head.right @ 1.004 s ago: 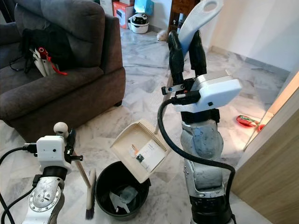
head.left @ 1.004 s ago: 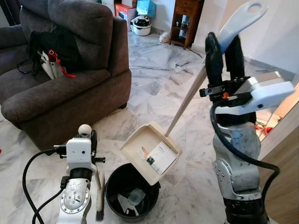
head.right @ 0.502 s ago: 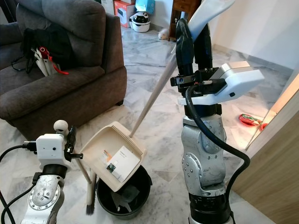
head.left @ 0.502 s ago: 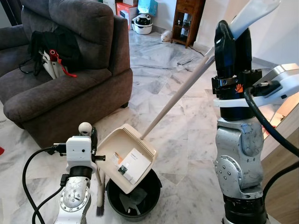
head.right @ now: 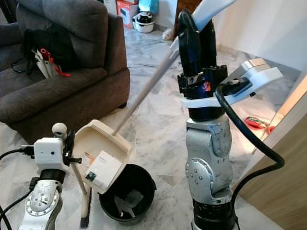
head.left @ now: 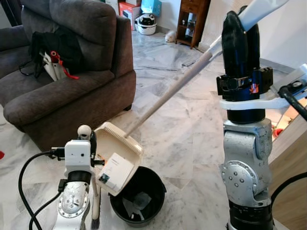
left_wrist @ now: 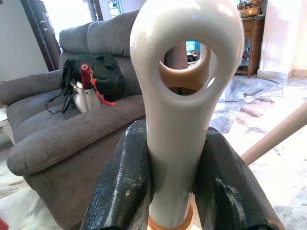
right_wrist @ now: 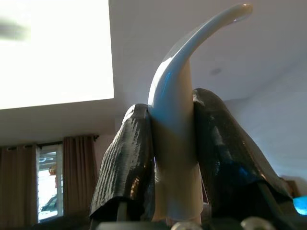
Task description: Sweep floor
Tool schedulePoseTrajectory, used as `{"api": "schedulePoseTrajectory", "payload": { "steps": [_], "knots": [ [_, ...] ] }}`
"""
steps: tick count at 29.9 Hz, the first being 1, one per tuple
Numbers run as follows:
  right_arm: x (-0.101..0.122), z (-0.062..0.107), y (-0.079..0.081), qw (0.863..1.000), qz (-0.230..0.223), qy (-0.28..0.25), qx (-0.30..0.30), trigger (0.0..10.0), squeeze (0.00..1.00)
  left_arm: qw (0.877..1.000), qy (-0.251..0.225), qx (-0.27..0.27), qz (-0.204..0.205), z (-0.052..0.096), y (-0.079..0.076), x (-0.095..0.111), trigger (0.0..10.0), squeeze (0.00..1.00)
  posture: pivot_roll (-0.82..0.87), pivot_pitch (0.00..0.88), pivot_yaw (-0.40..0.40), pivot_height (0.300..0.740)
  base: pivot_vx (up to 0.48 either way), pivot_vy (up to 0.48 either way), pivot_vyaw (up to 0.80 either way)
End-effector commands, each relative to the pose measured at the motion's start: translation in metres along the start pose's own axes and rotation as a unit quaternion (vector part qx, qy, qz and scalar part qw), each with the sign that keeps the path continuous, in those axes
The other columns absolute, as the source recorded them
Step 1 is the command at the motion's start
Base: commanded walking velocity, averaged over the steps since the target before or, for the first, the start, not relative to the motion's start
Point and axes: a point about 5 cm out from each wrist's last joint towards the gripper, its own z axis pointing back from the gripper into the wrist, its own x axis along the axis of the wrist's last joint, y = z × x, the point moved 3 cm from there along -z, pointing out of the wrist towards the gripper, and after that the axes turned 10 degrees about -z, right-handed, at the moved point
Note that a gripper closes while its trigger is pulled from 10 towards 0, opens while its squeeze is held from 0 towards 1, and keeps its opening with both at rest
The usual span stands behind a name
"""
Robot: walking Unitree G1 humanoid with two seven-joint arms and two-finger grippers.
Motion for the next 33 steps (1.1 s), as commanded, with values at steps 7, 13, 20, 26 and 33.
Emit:
{"api": "schedulePoseTrajectory", "payload": {
  "steps": [7,13,20,26,33],
  "knots": [
    [0.004,-0.005,0.007,0.999,0.050,-0.005,0.018,10.0,0.00,1.000,-0.030,-0.001,0.006,-0.004,-0.002,0.012,10.0,0.00,0.16,0.000,-0.013,0.740,0.000,0.000,0.00],
    [0.008,-0.008,0.012,0.999,0.040,-0.023,0.027,10.0,0.00,1.000,-0.029,0.000,0.006,-0.003,-0.001,0.012,10.0,0.00,0.16,0.000,-0.013,0.740,0.000,0.000,0.00],
    [0.012,-0.013,0.017,0.998,0.022,-0.041,0.034,10.0,0.00,1.000,-0.029,0.000,0.006,-0.003,-0.001,0.012,10.0,0.00,0.17,0.000,-0.016,0.740,0.000,0.000,0.00],
    [0.007,-0.012,0.015,0.998,0.054,-0.023,0.036,10.0,0.00,0.999,-0.034,-0.010,-0.006,-0.004,-0.003,0.012,10.0,0.00,0.17,0.000,-0.016,0.740,0.000,0.000,0.00],
    [0.002,-0.011,0.014,0.997,0.064,-0.008,0.042,10.0,0.00,0.999,-0.034,-0.011,-0.007,-0.004,-0.004,0.012,10.0,0.00,0.17,0.000,-0.017,0.740,0.000,0.000,0.00]
  ]
}}
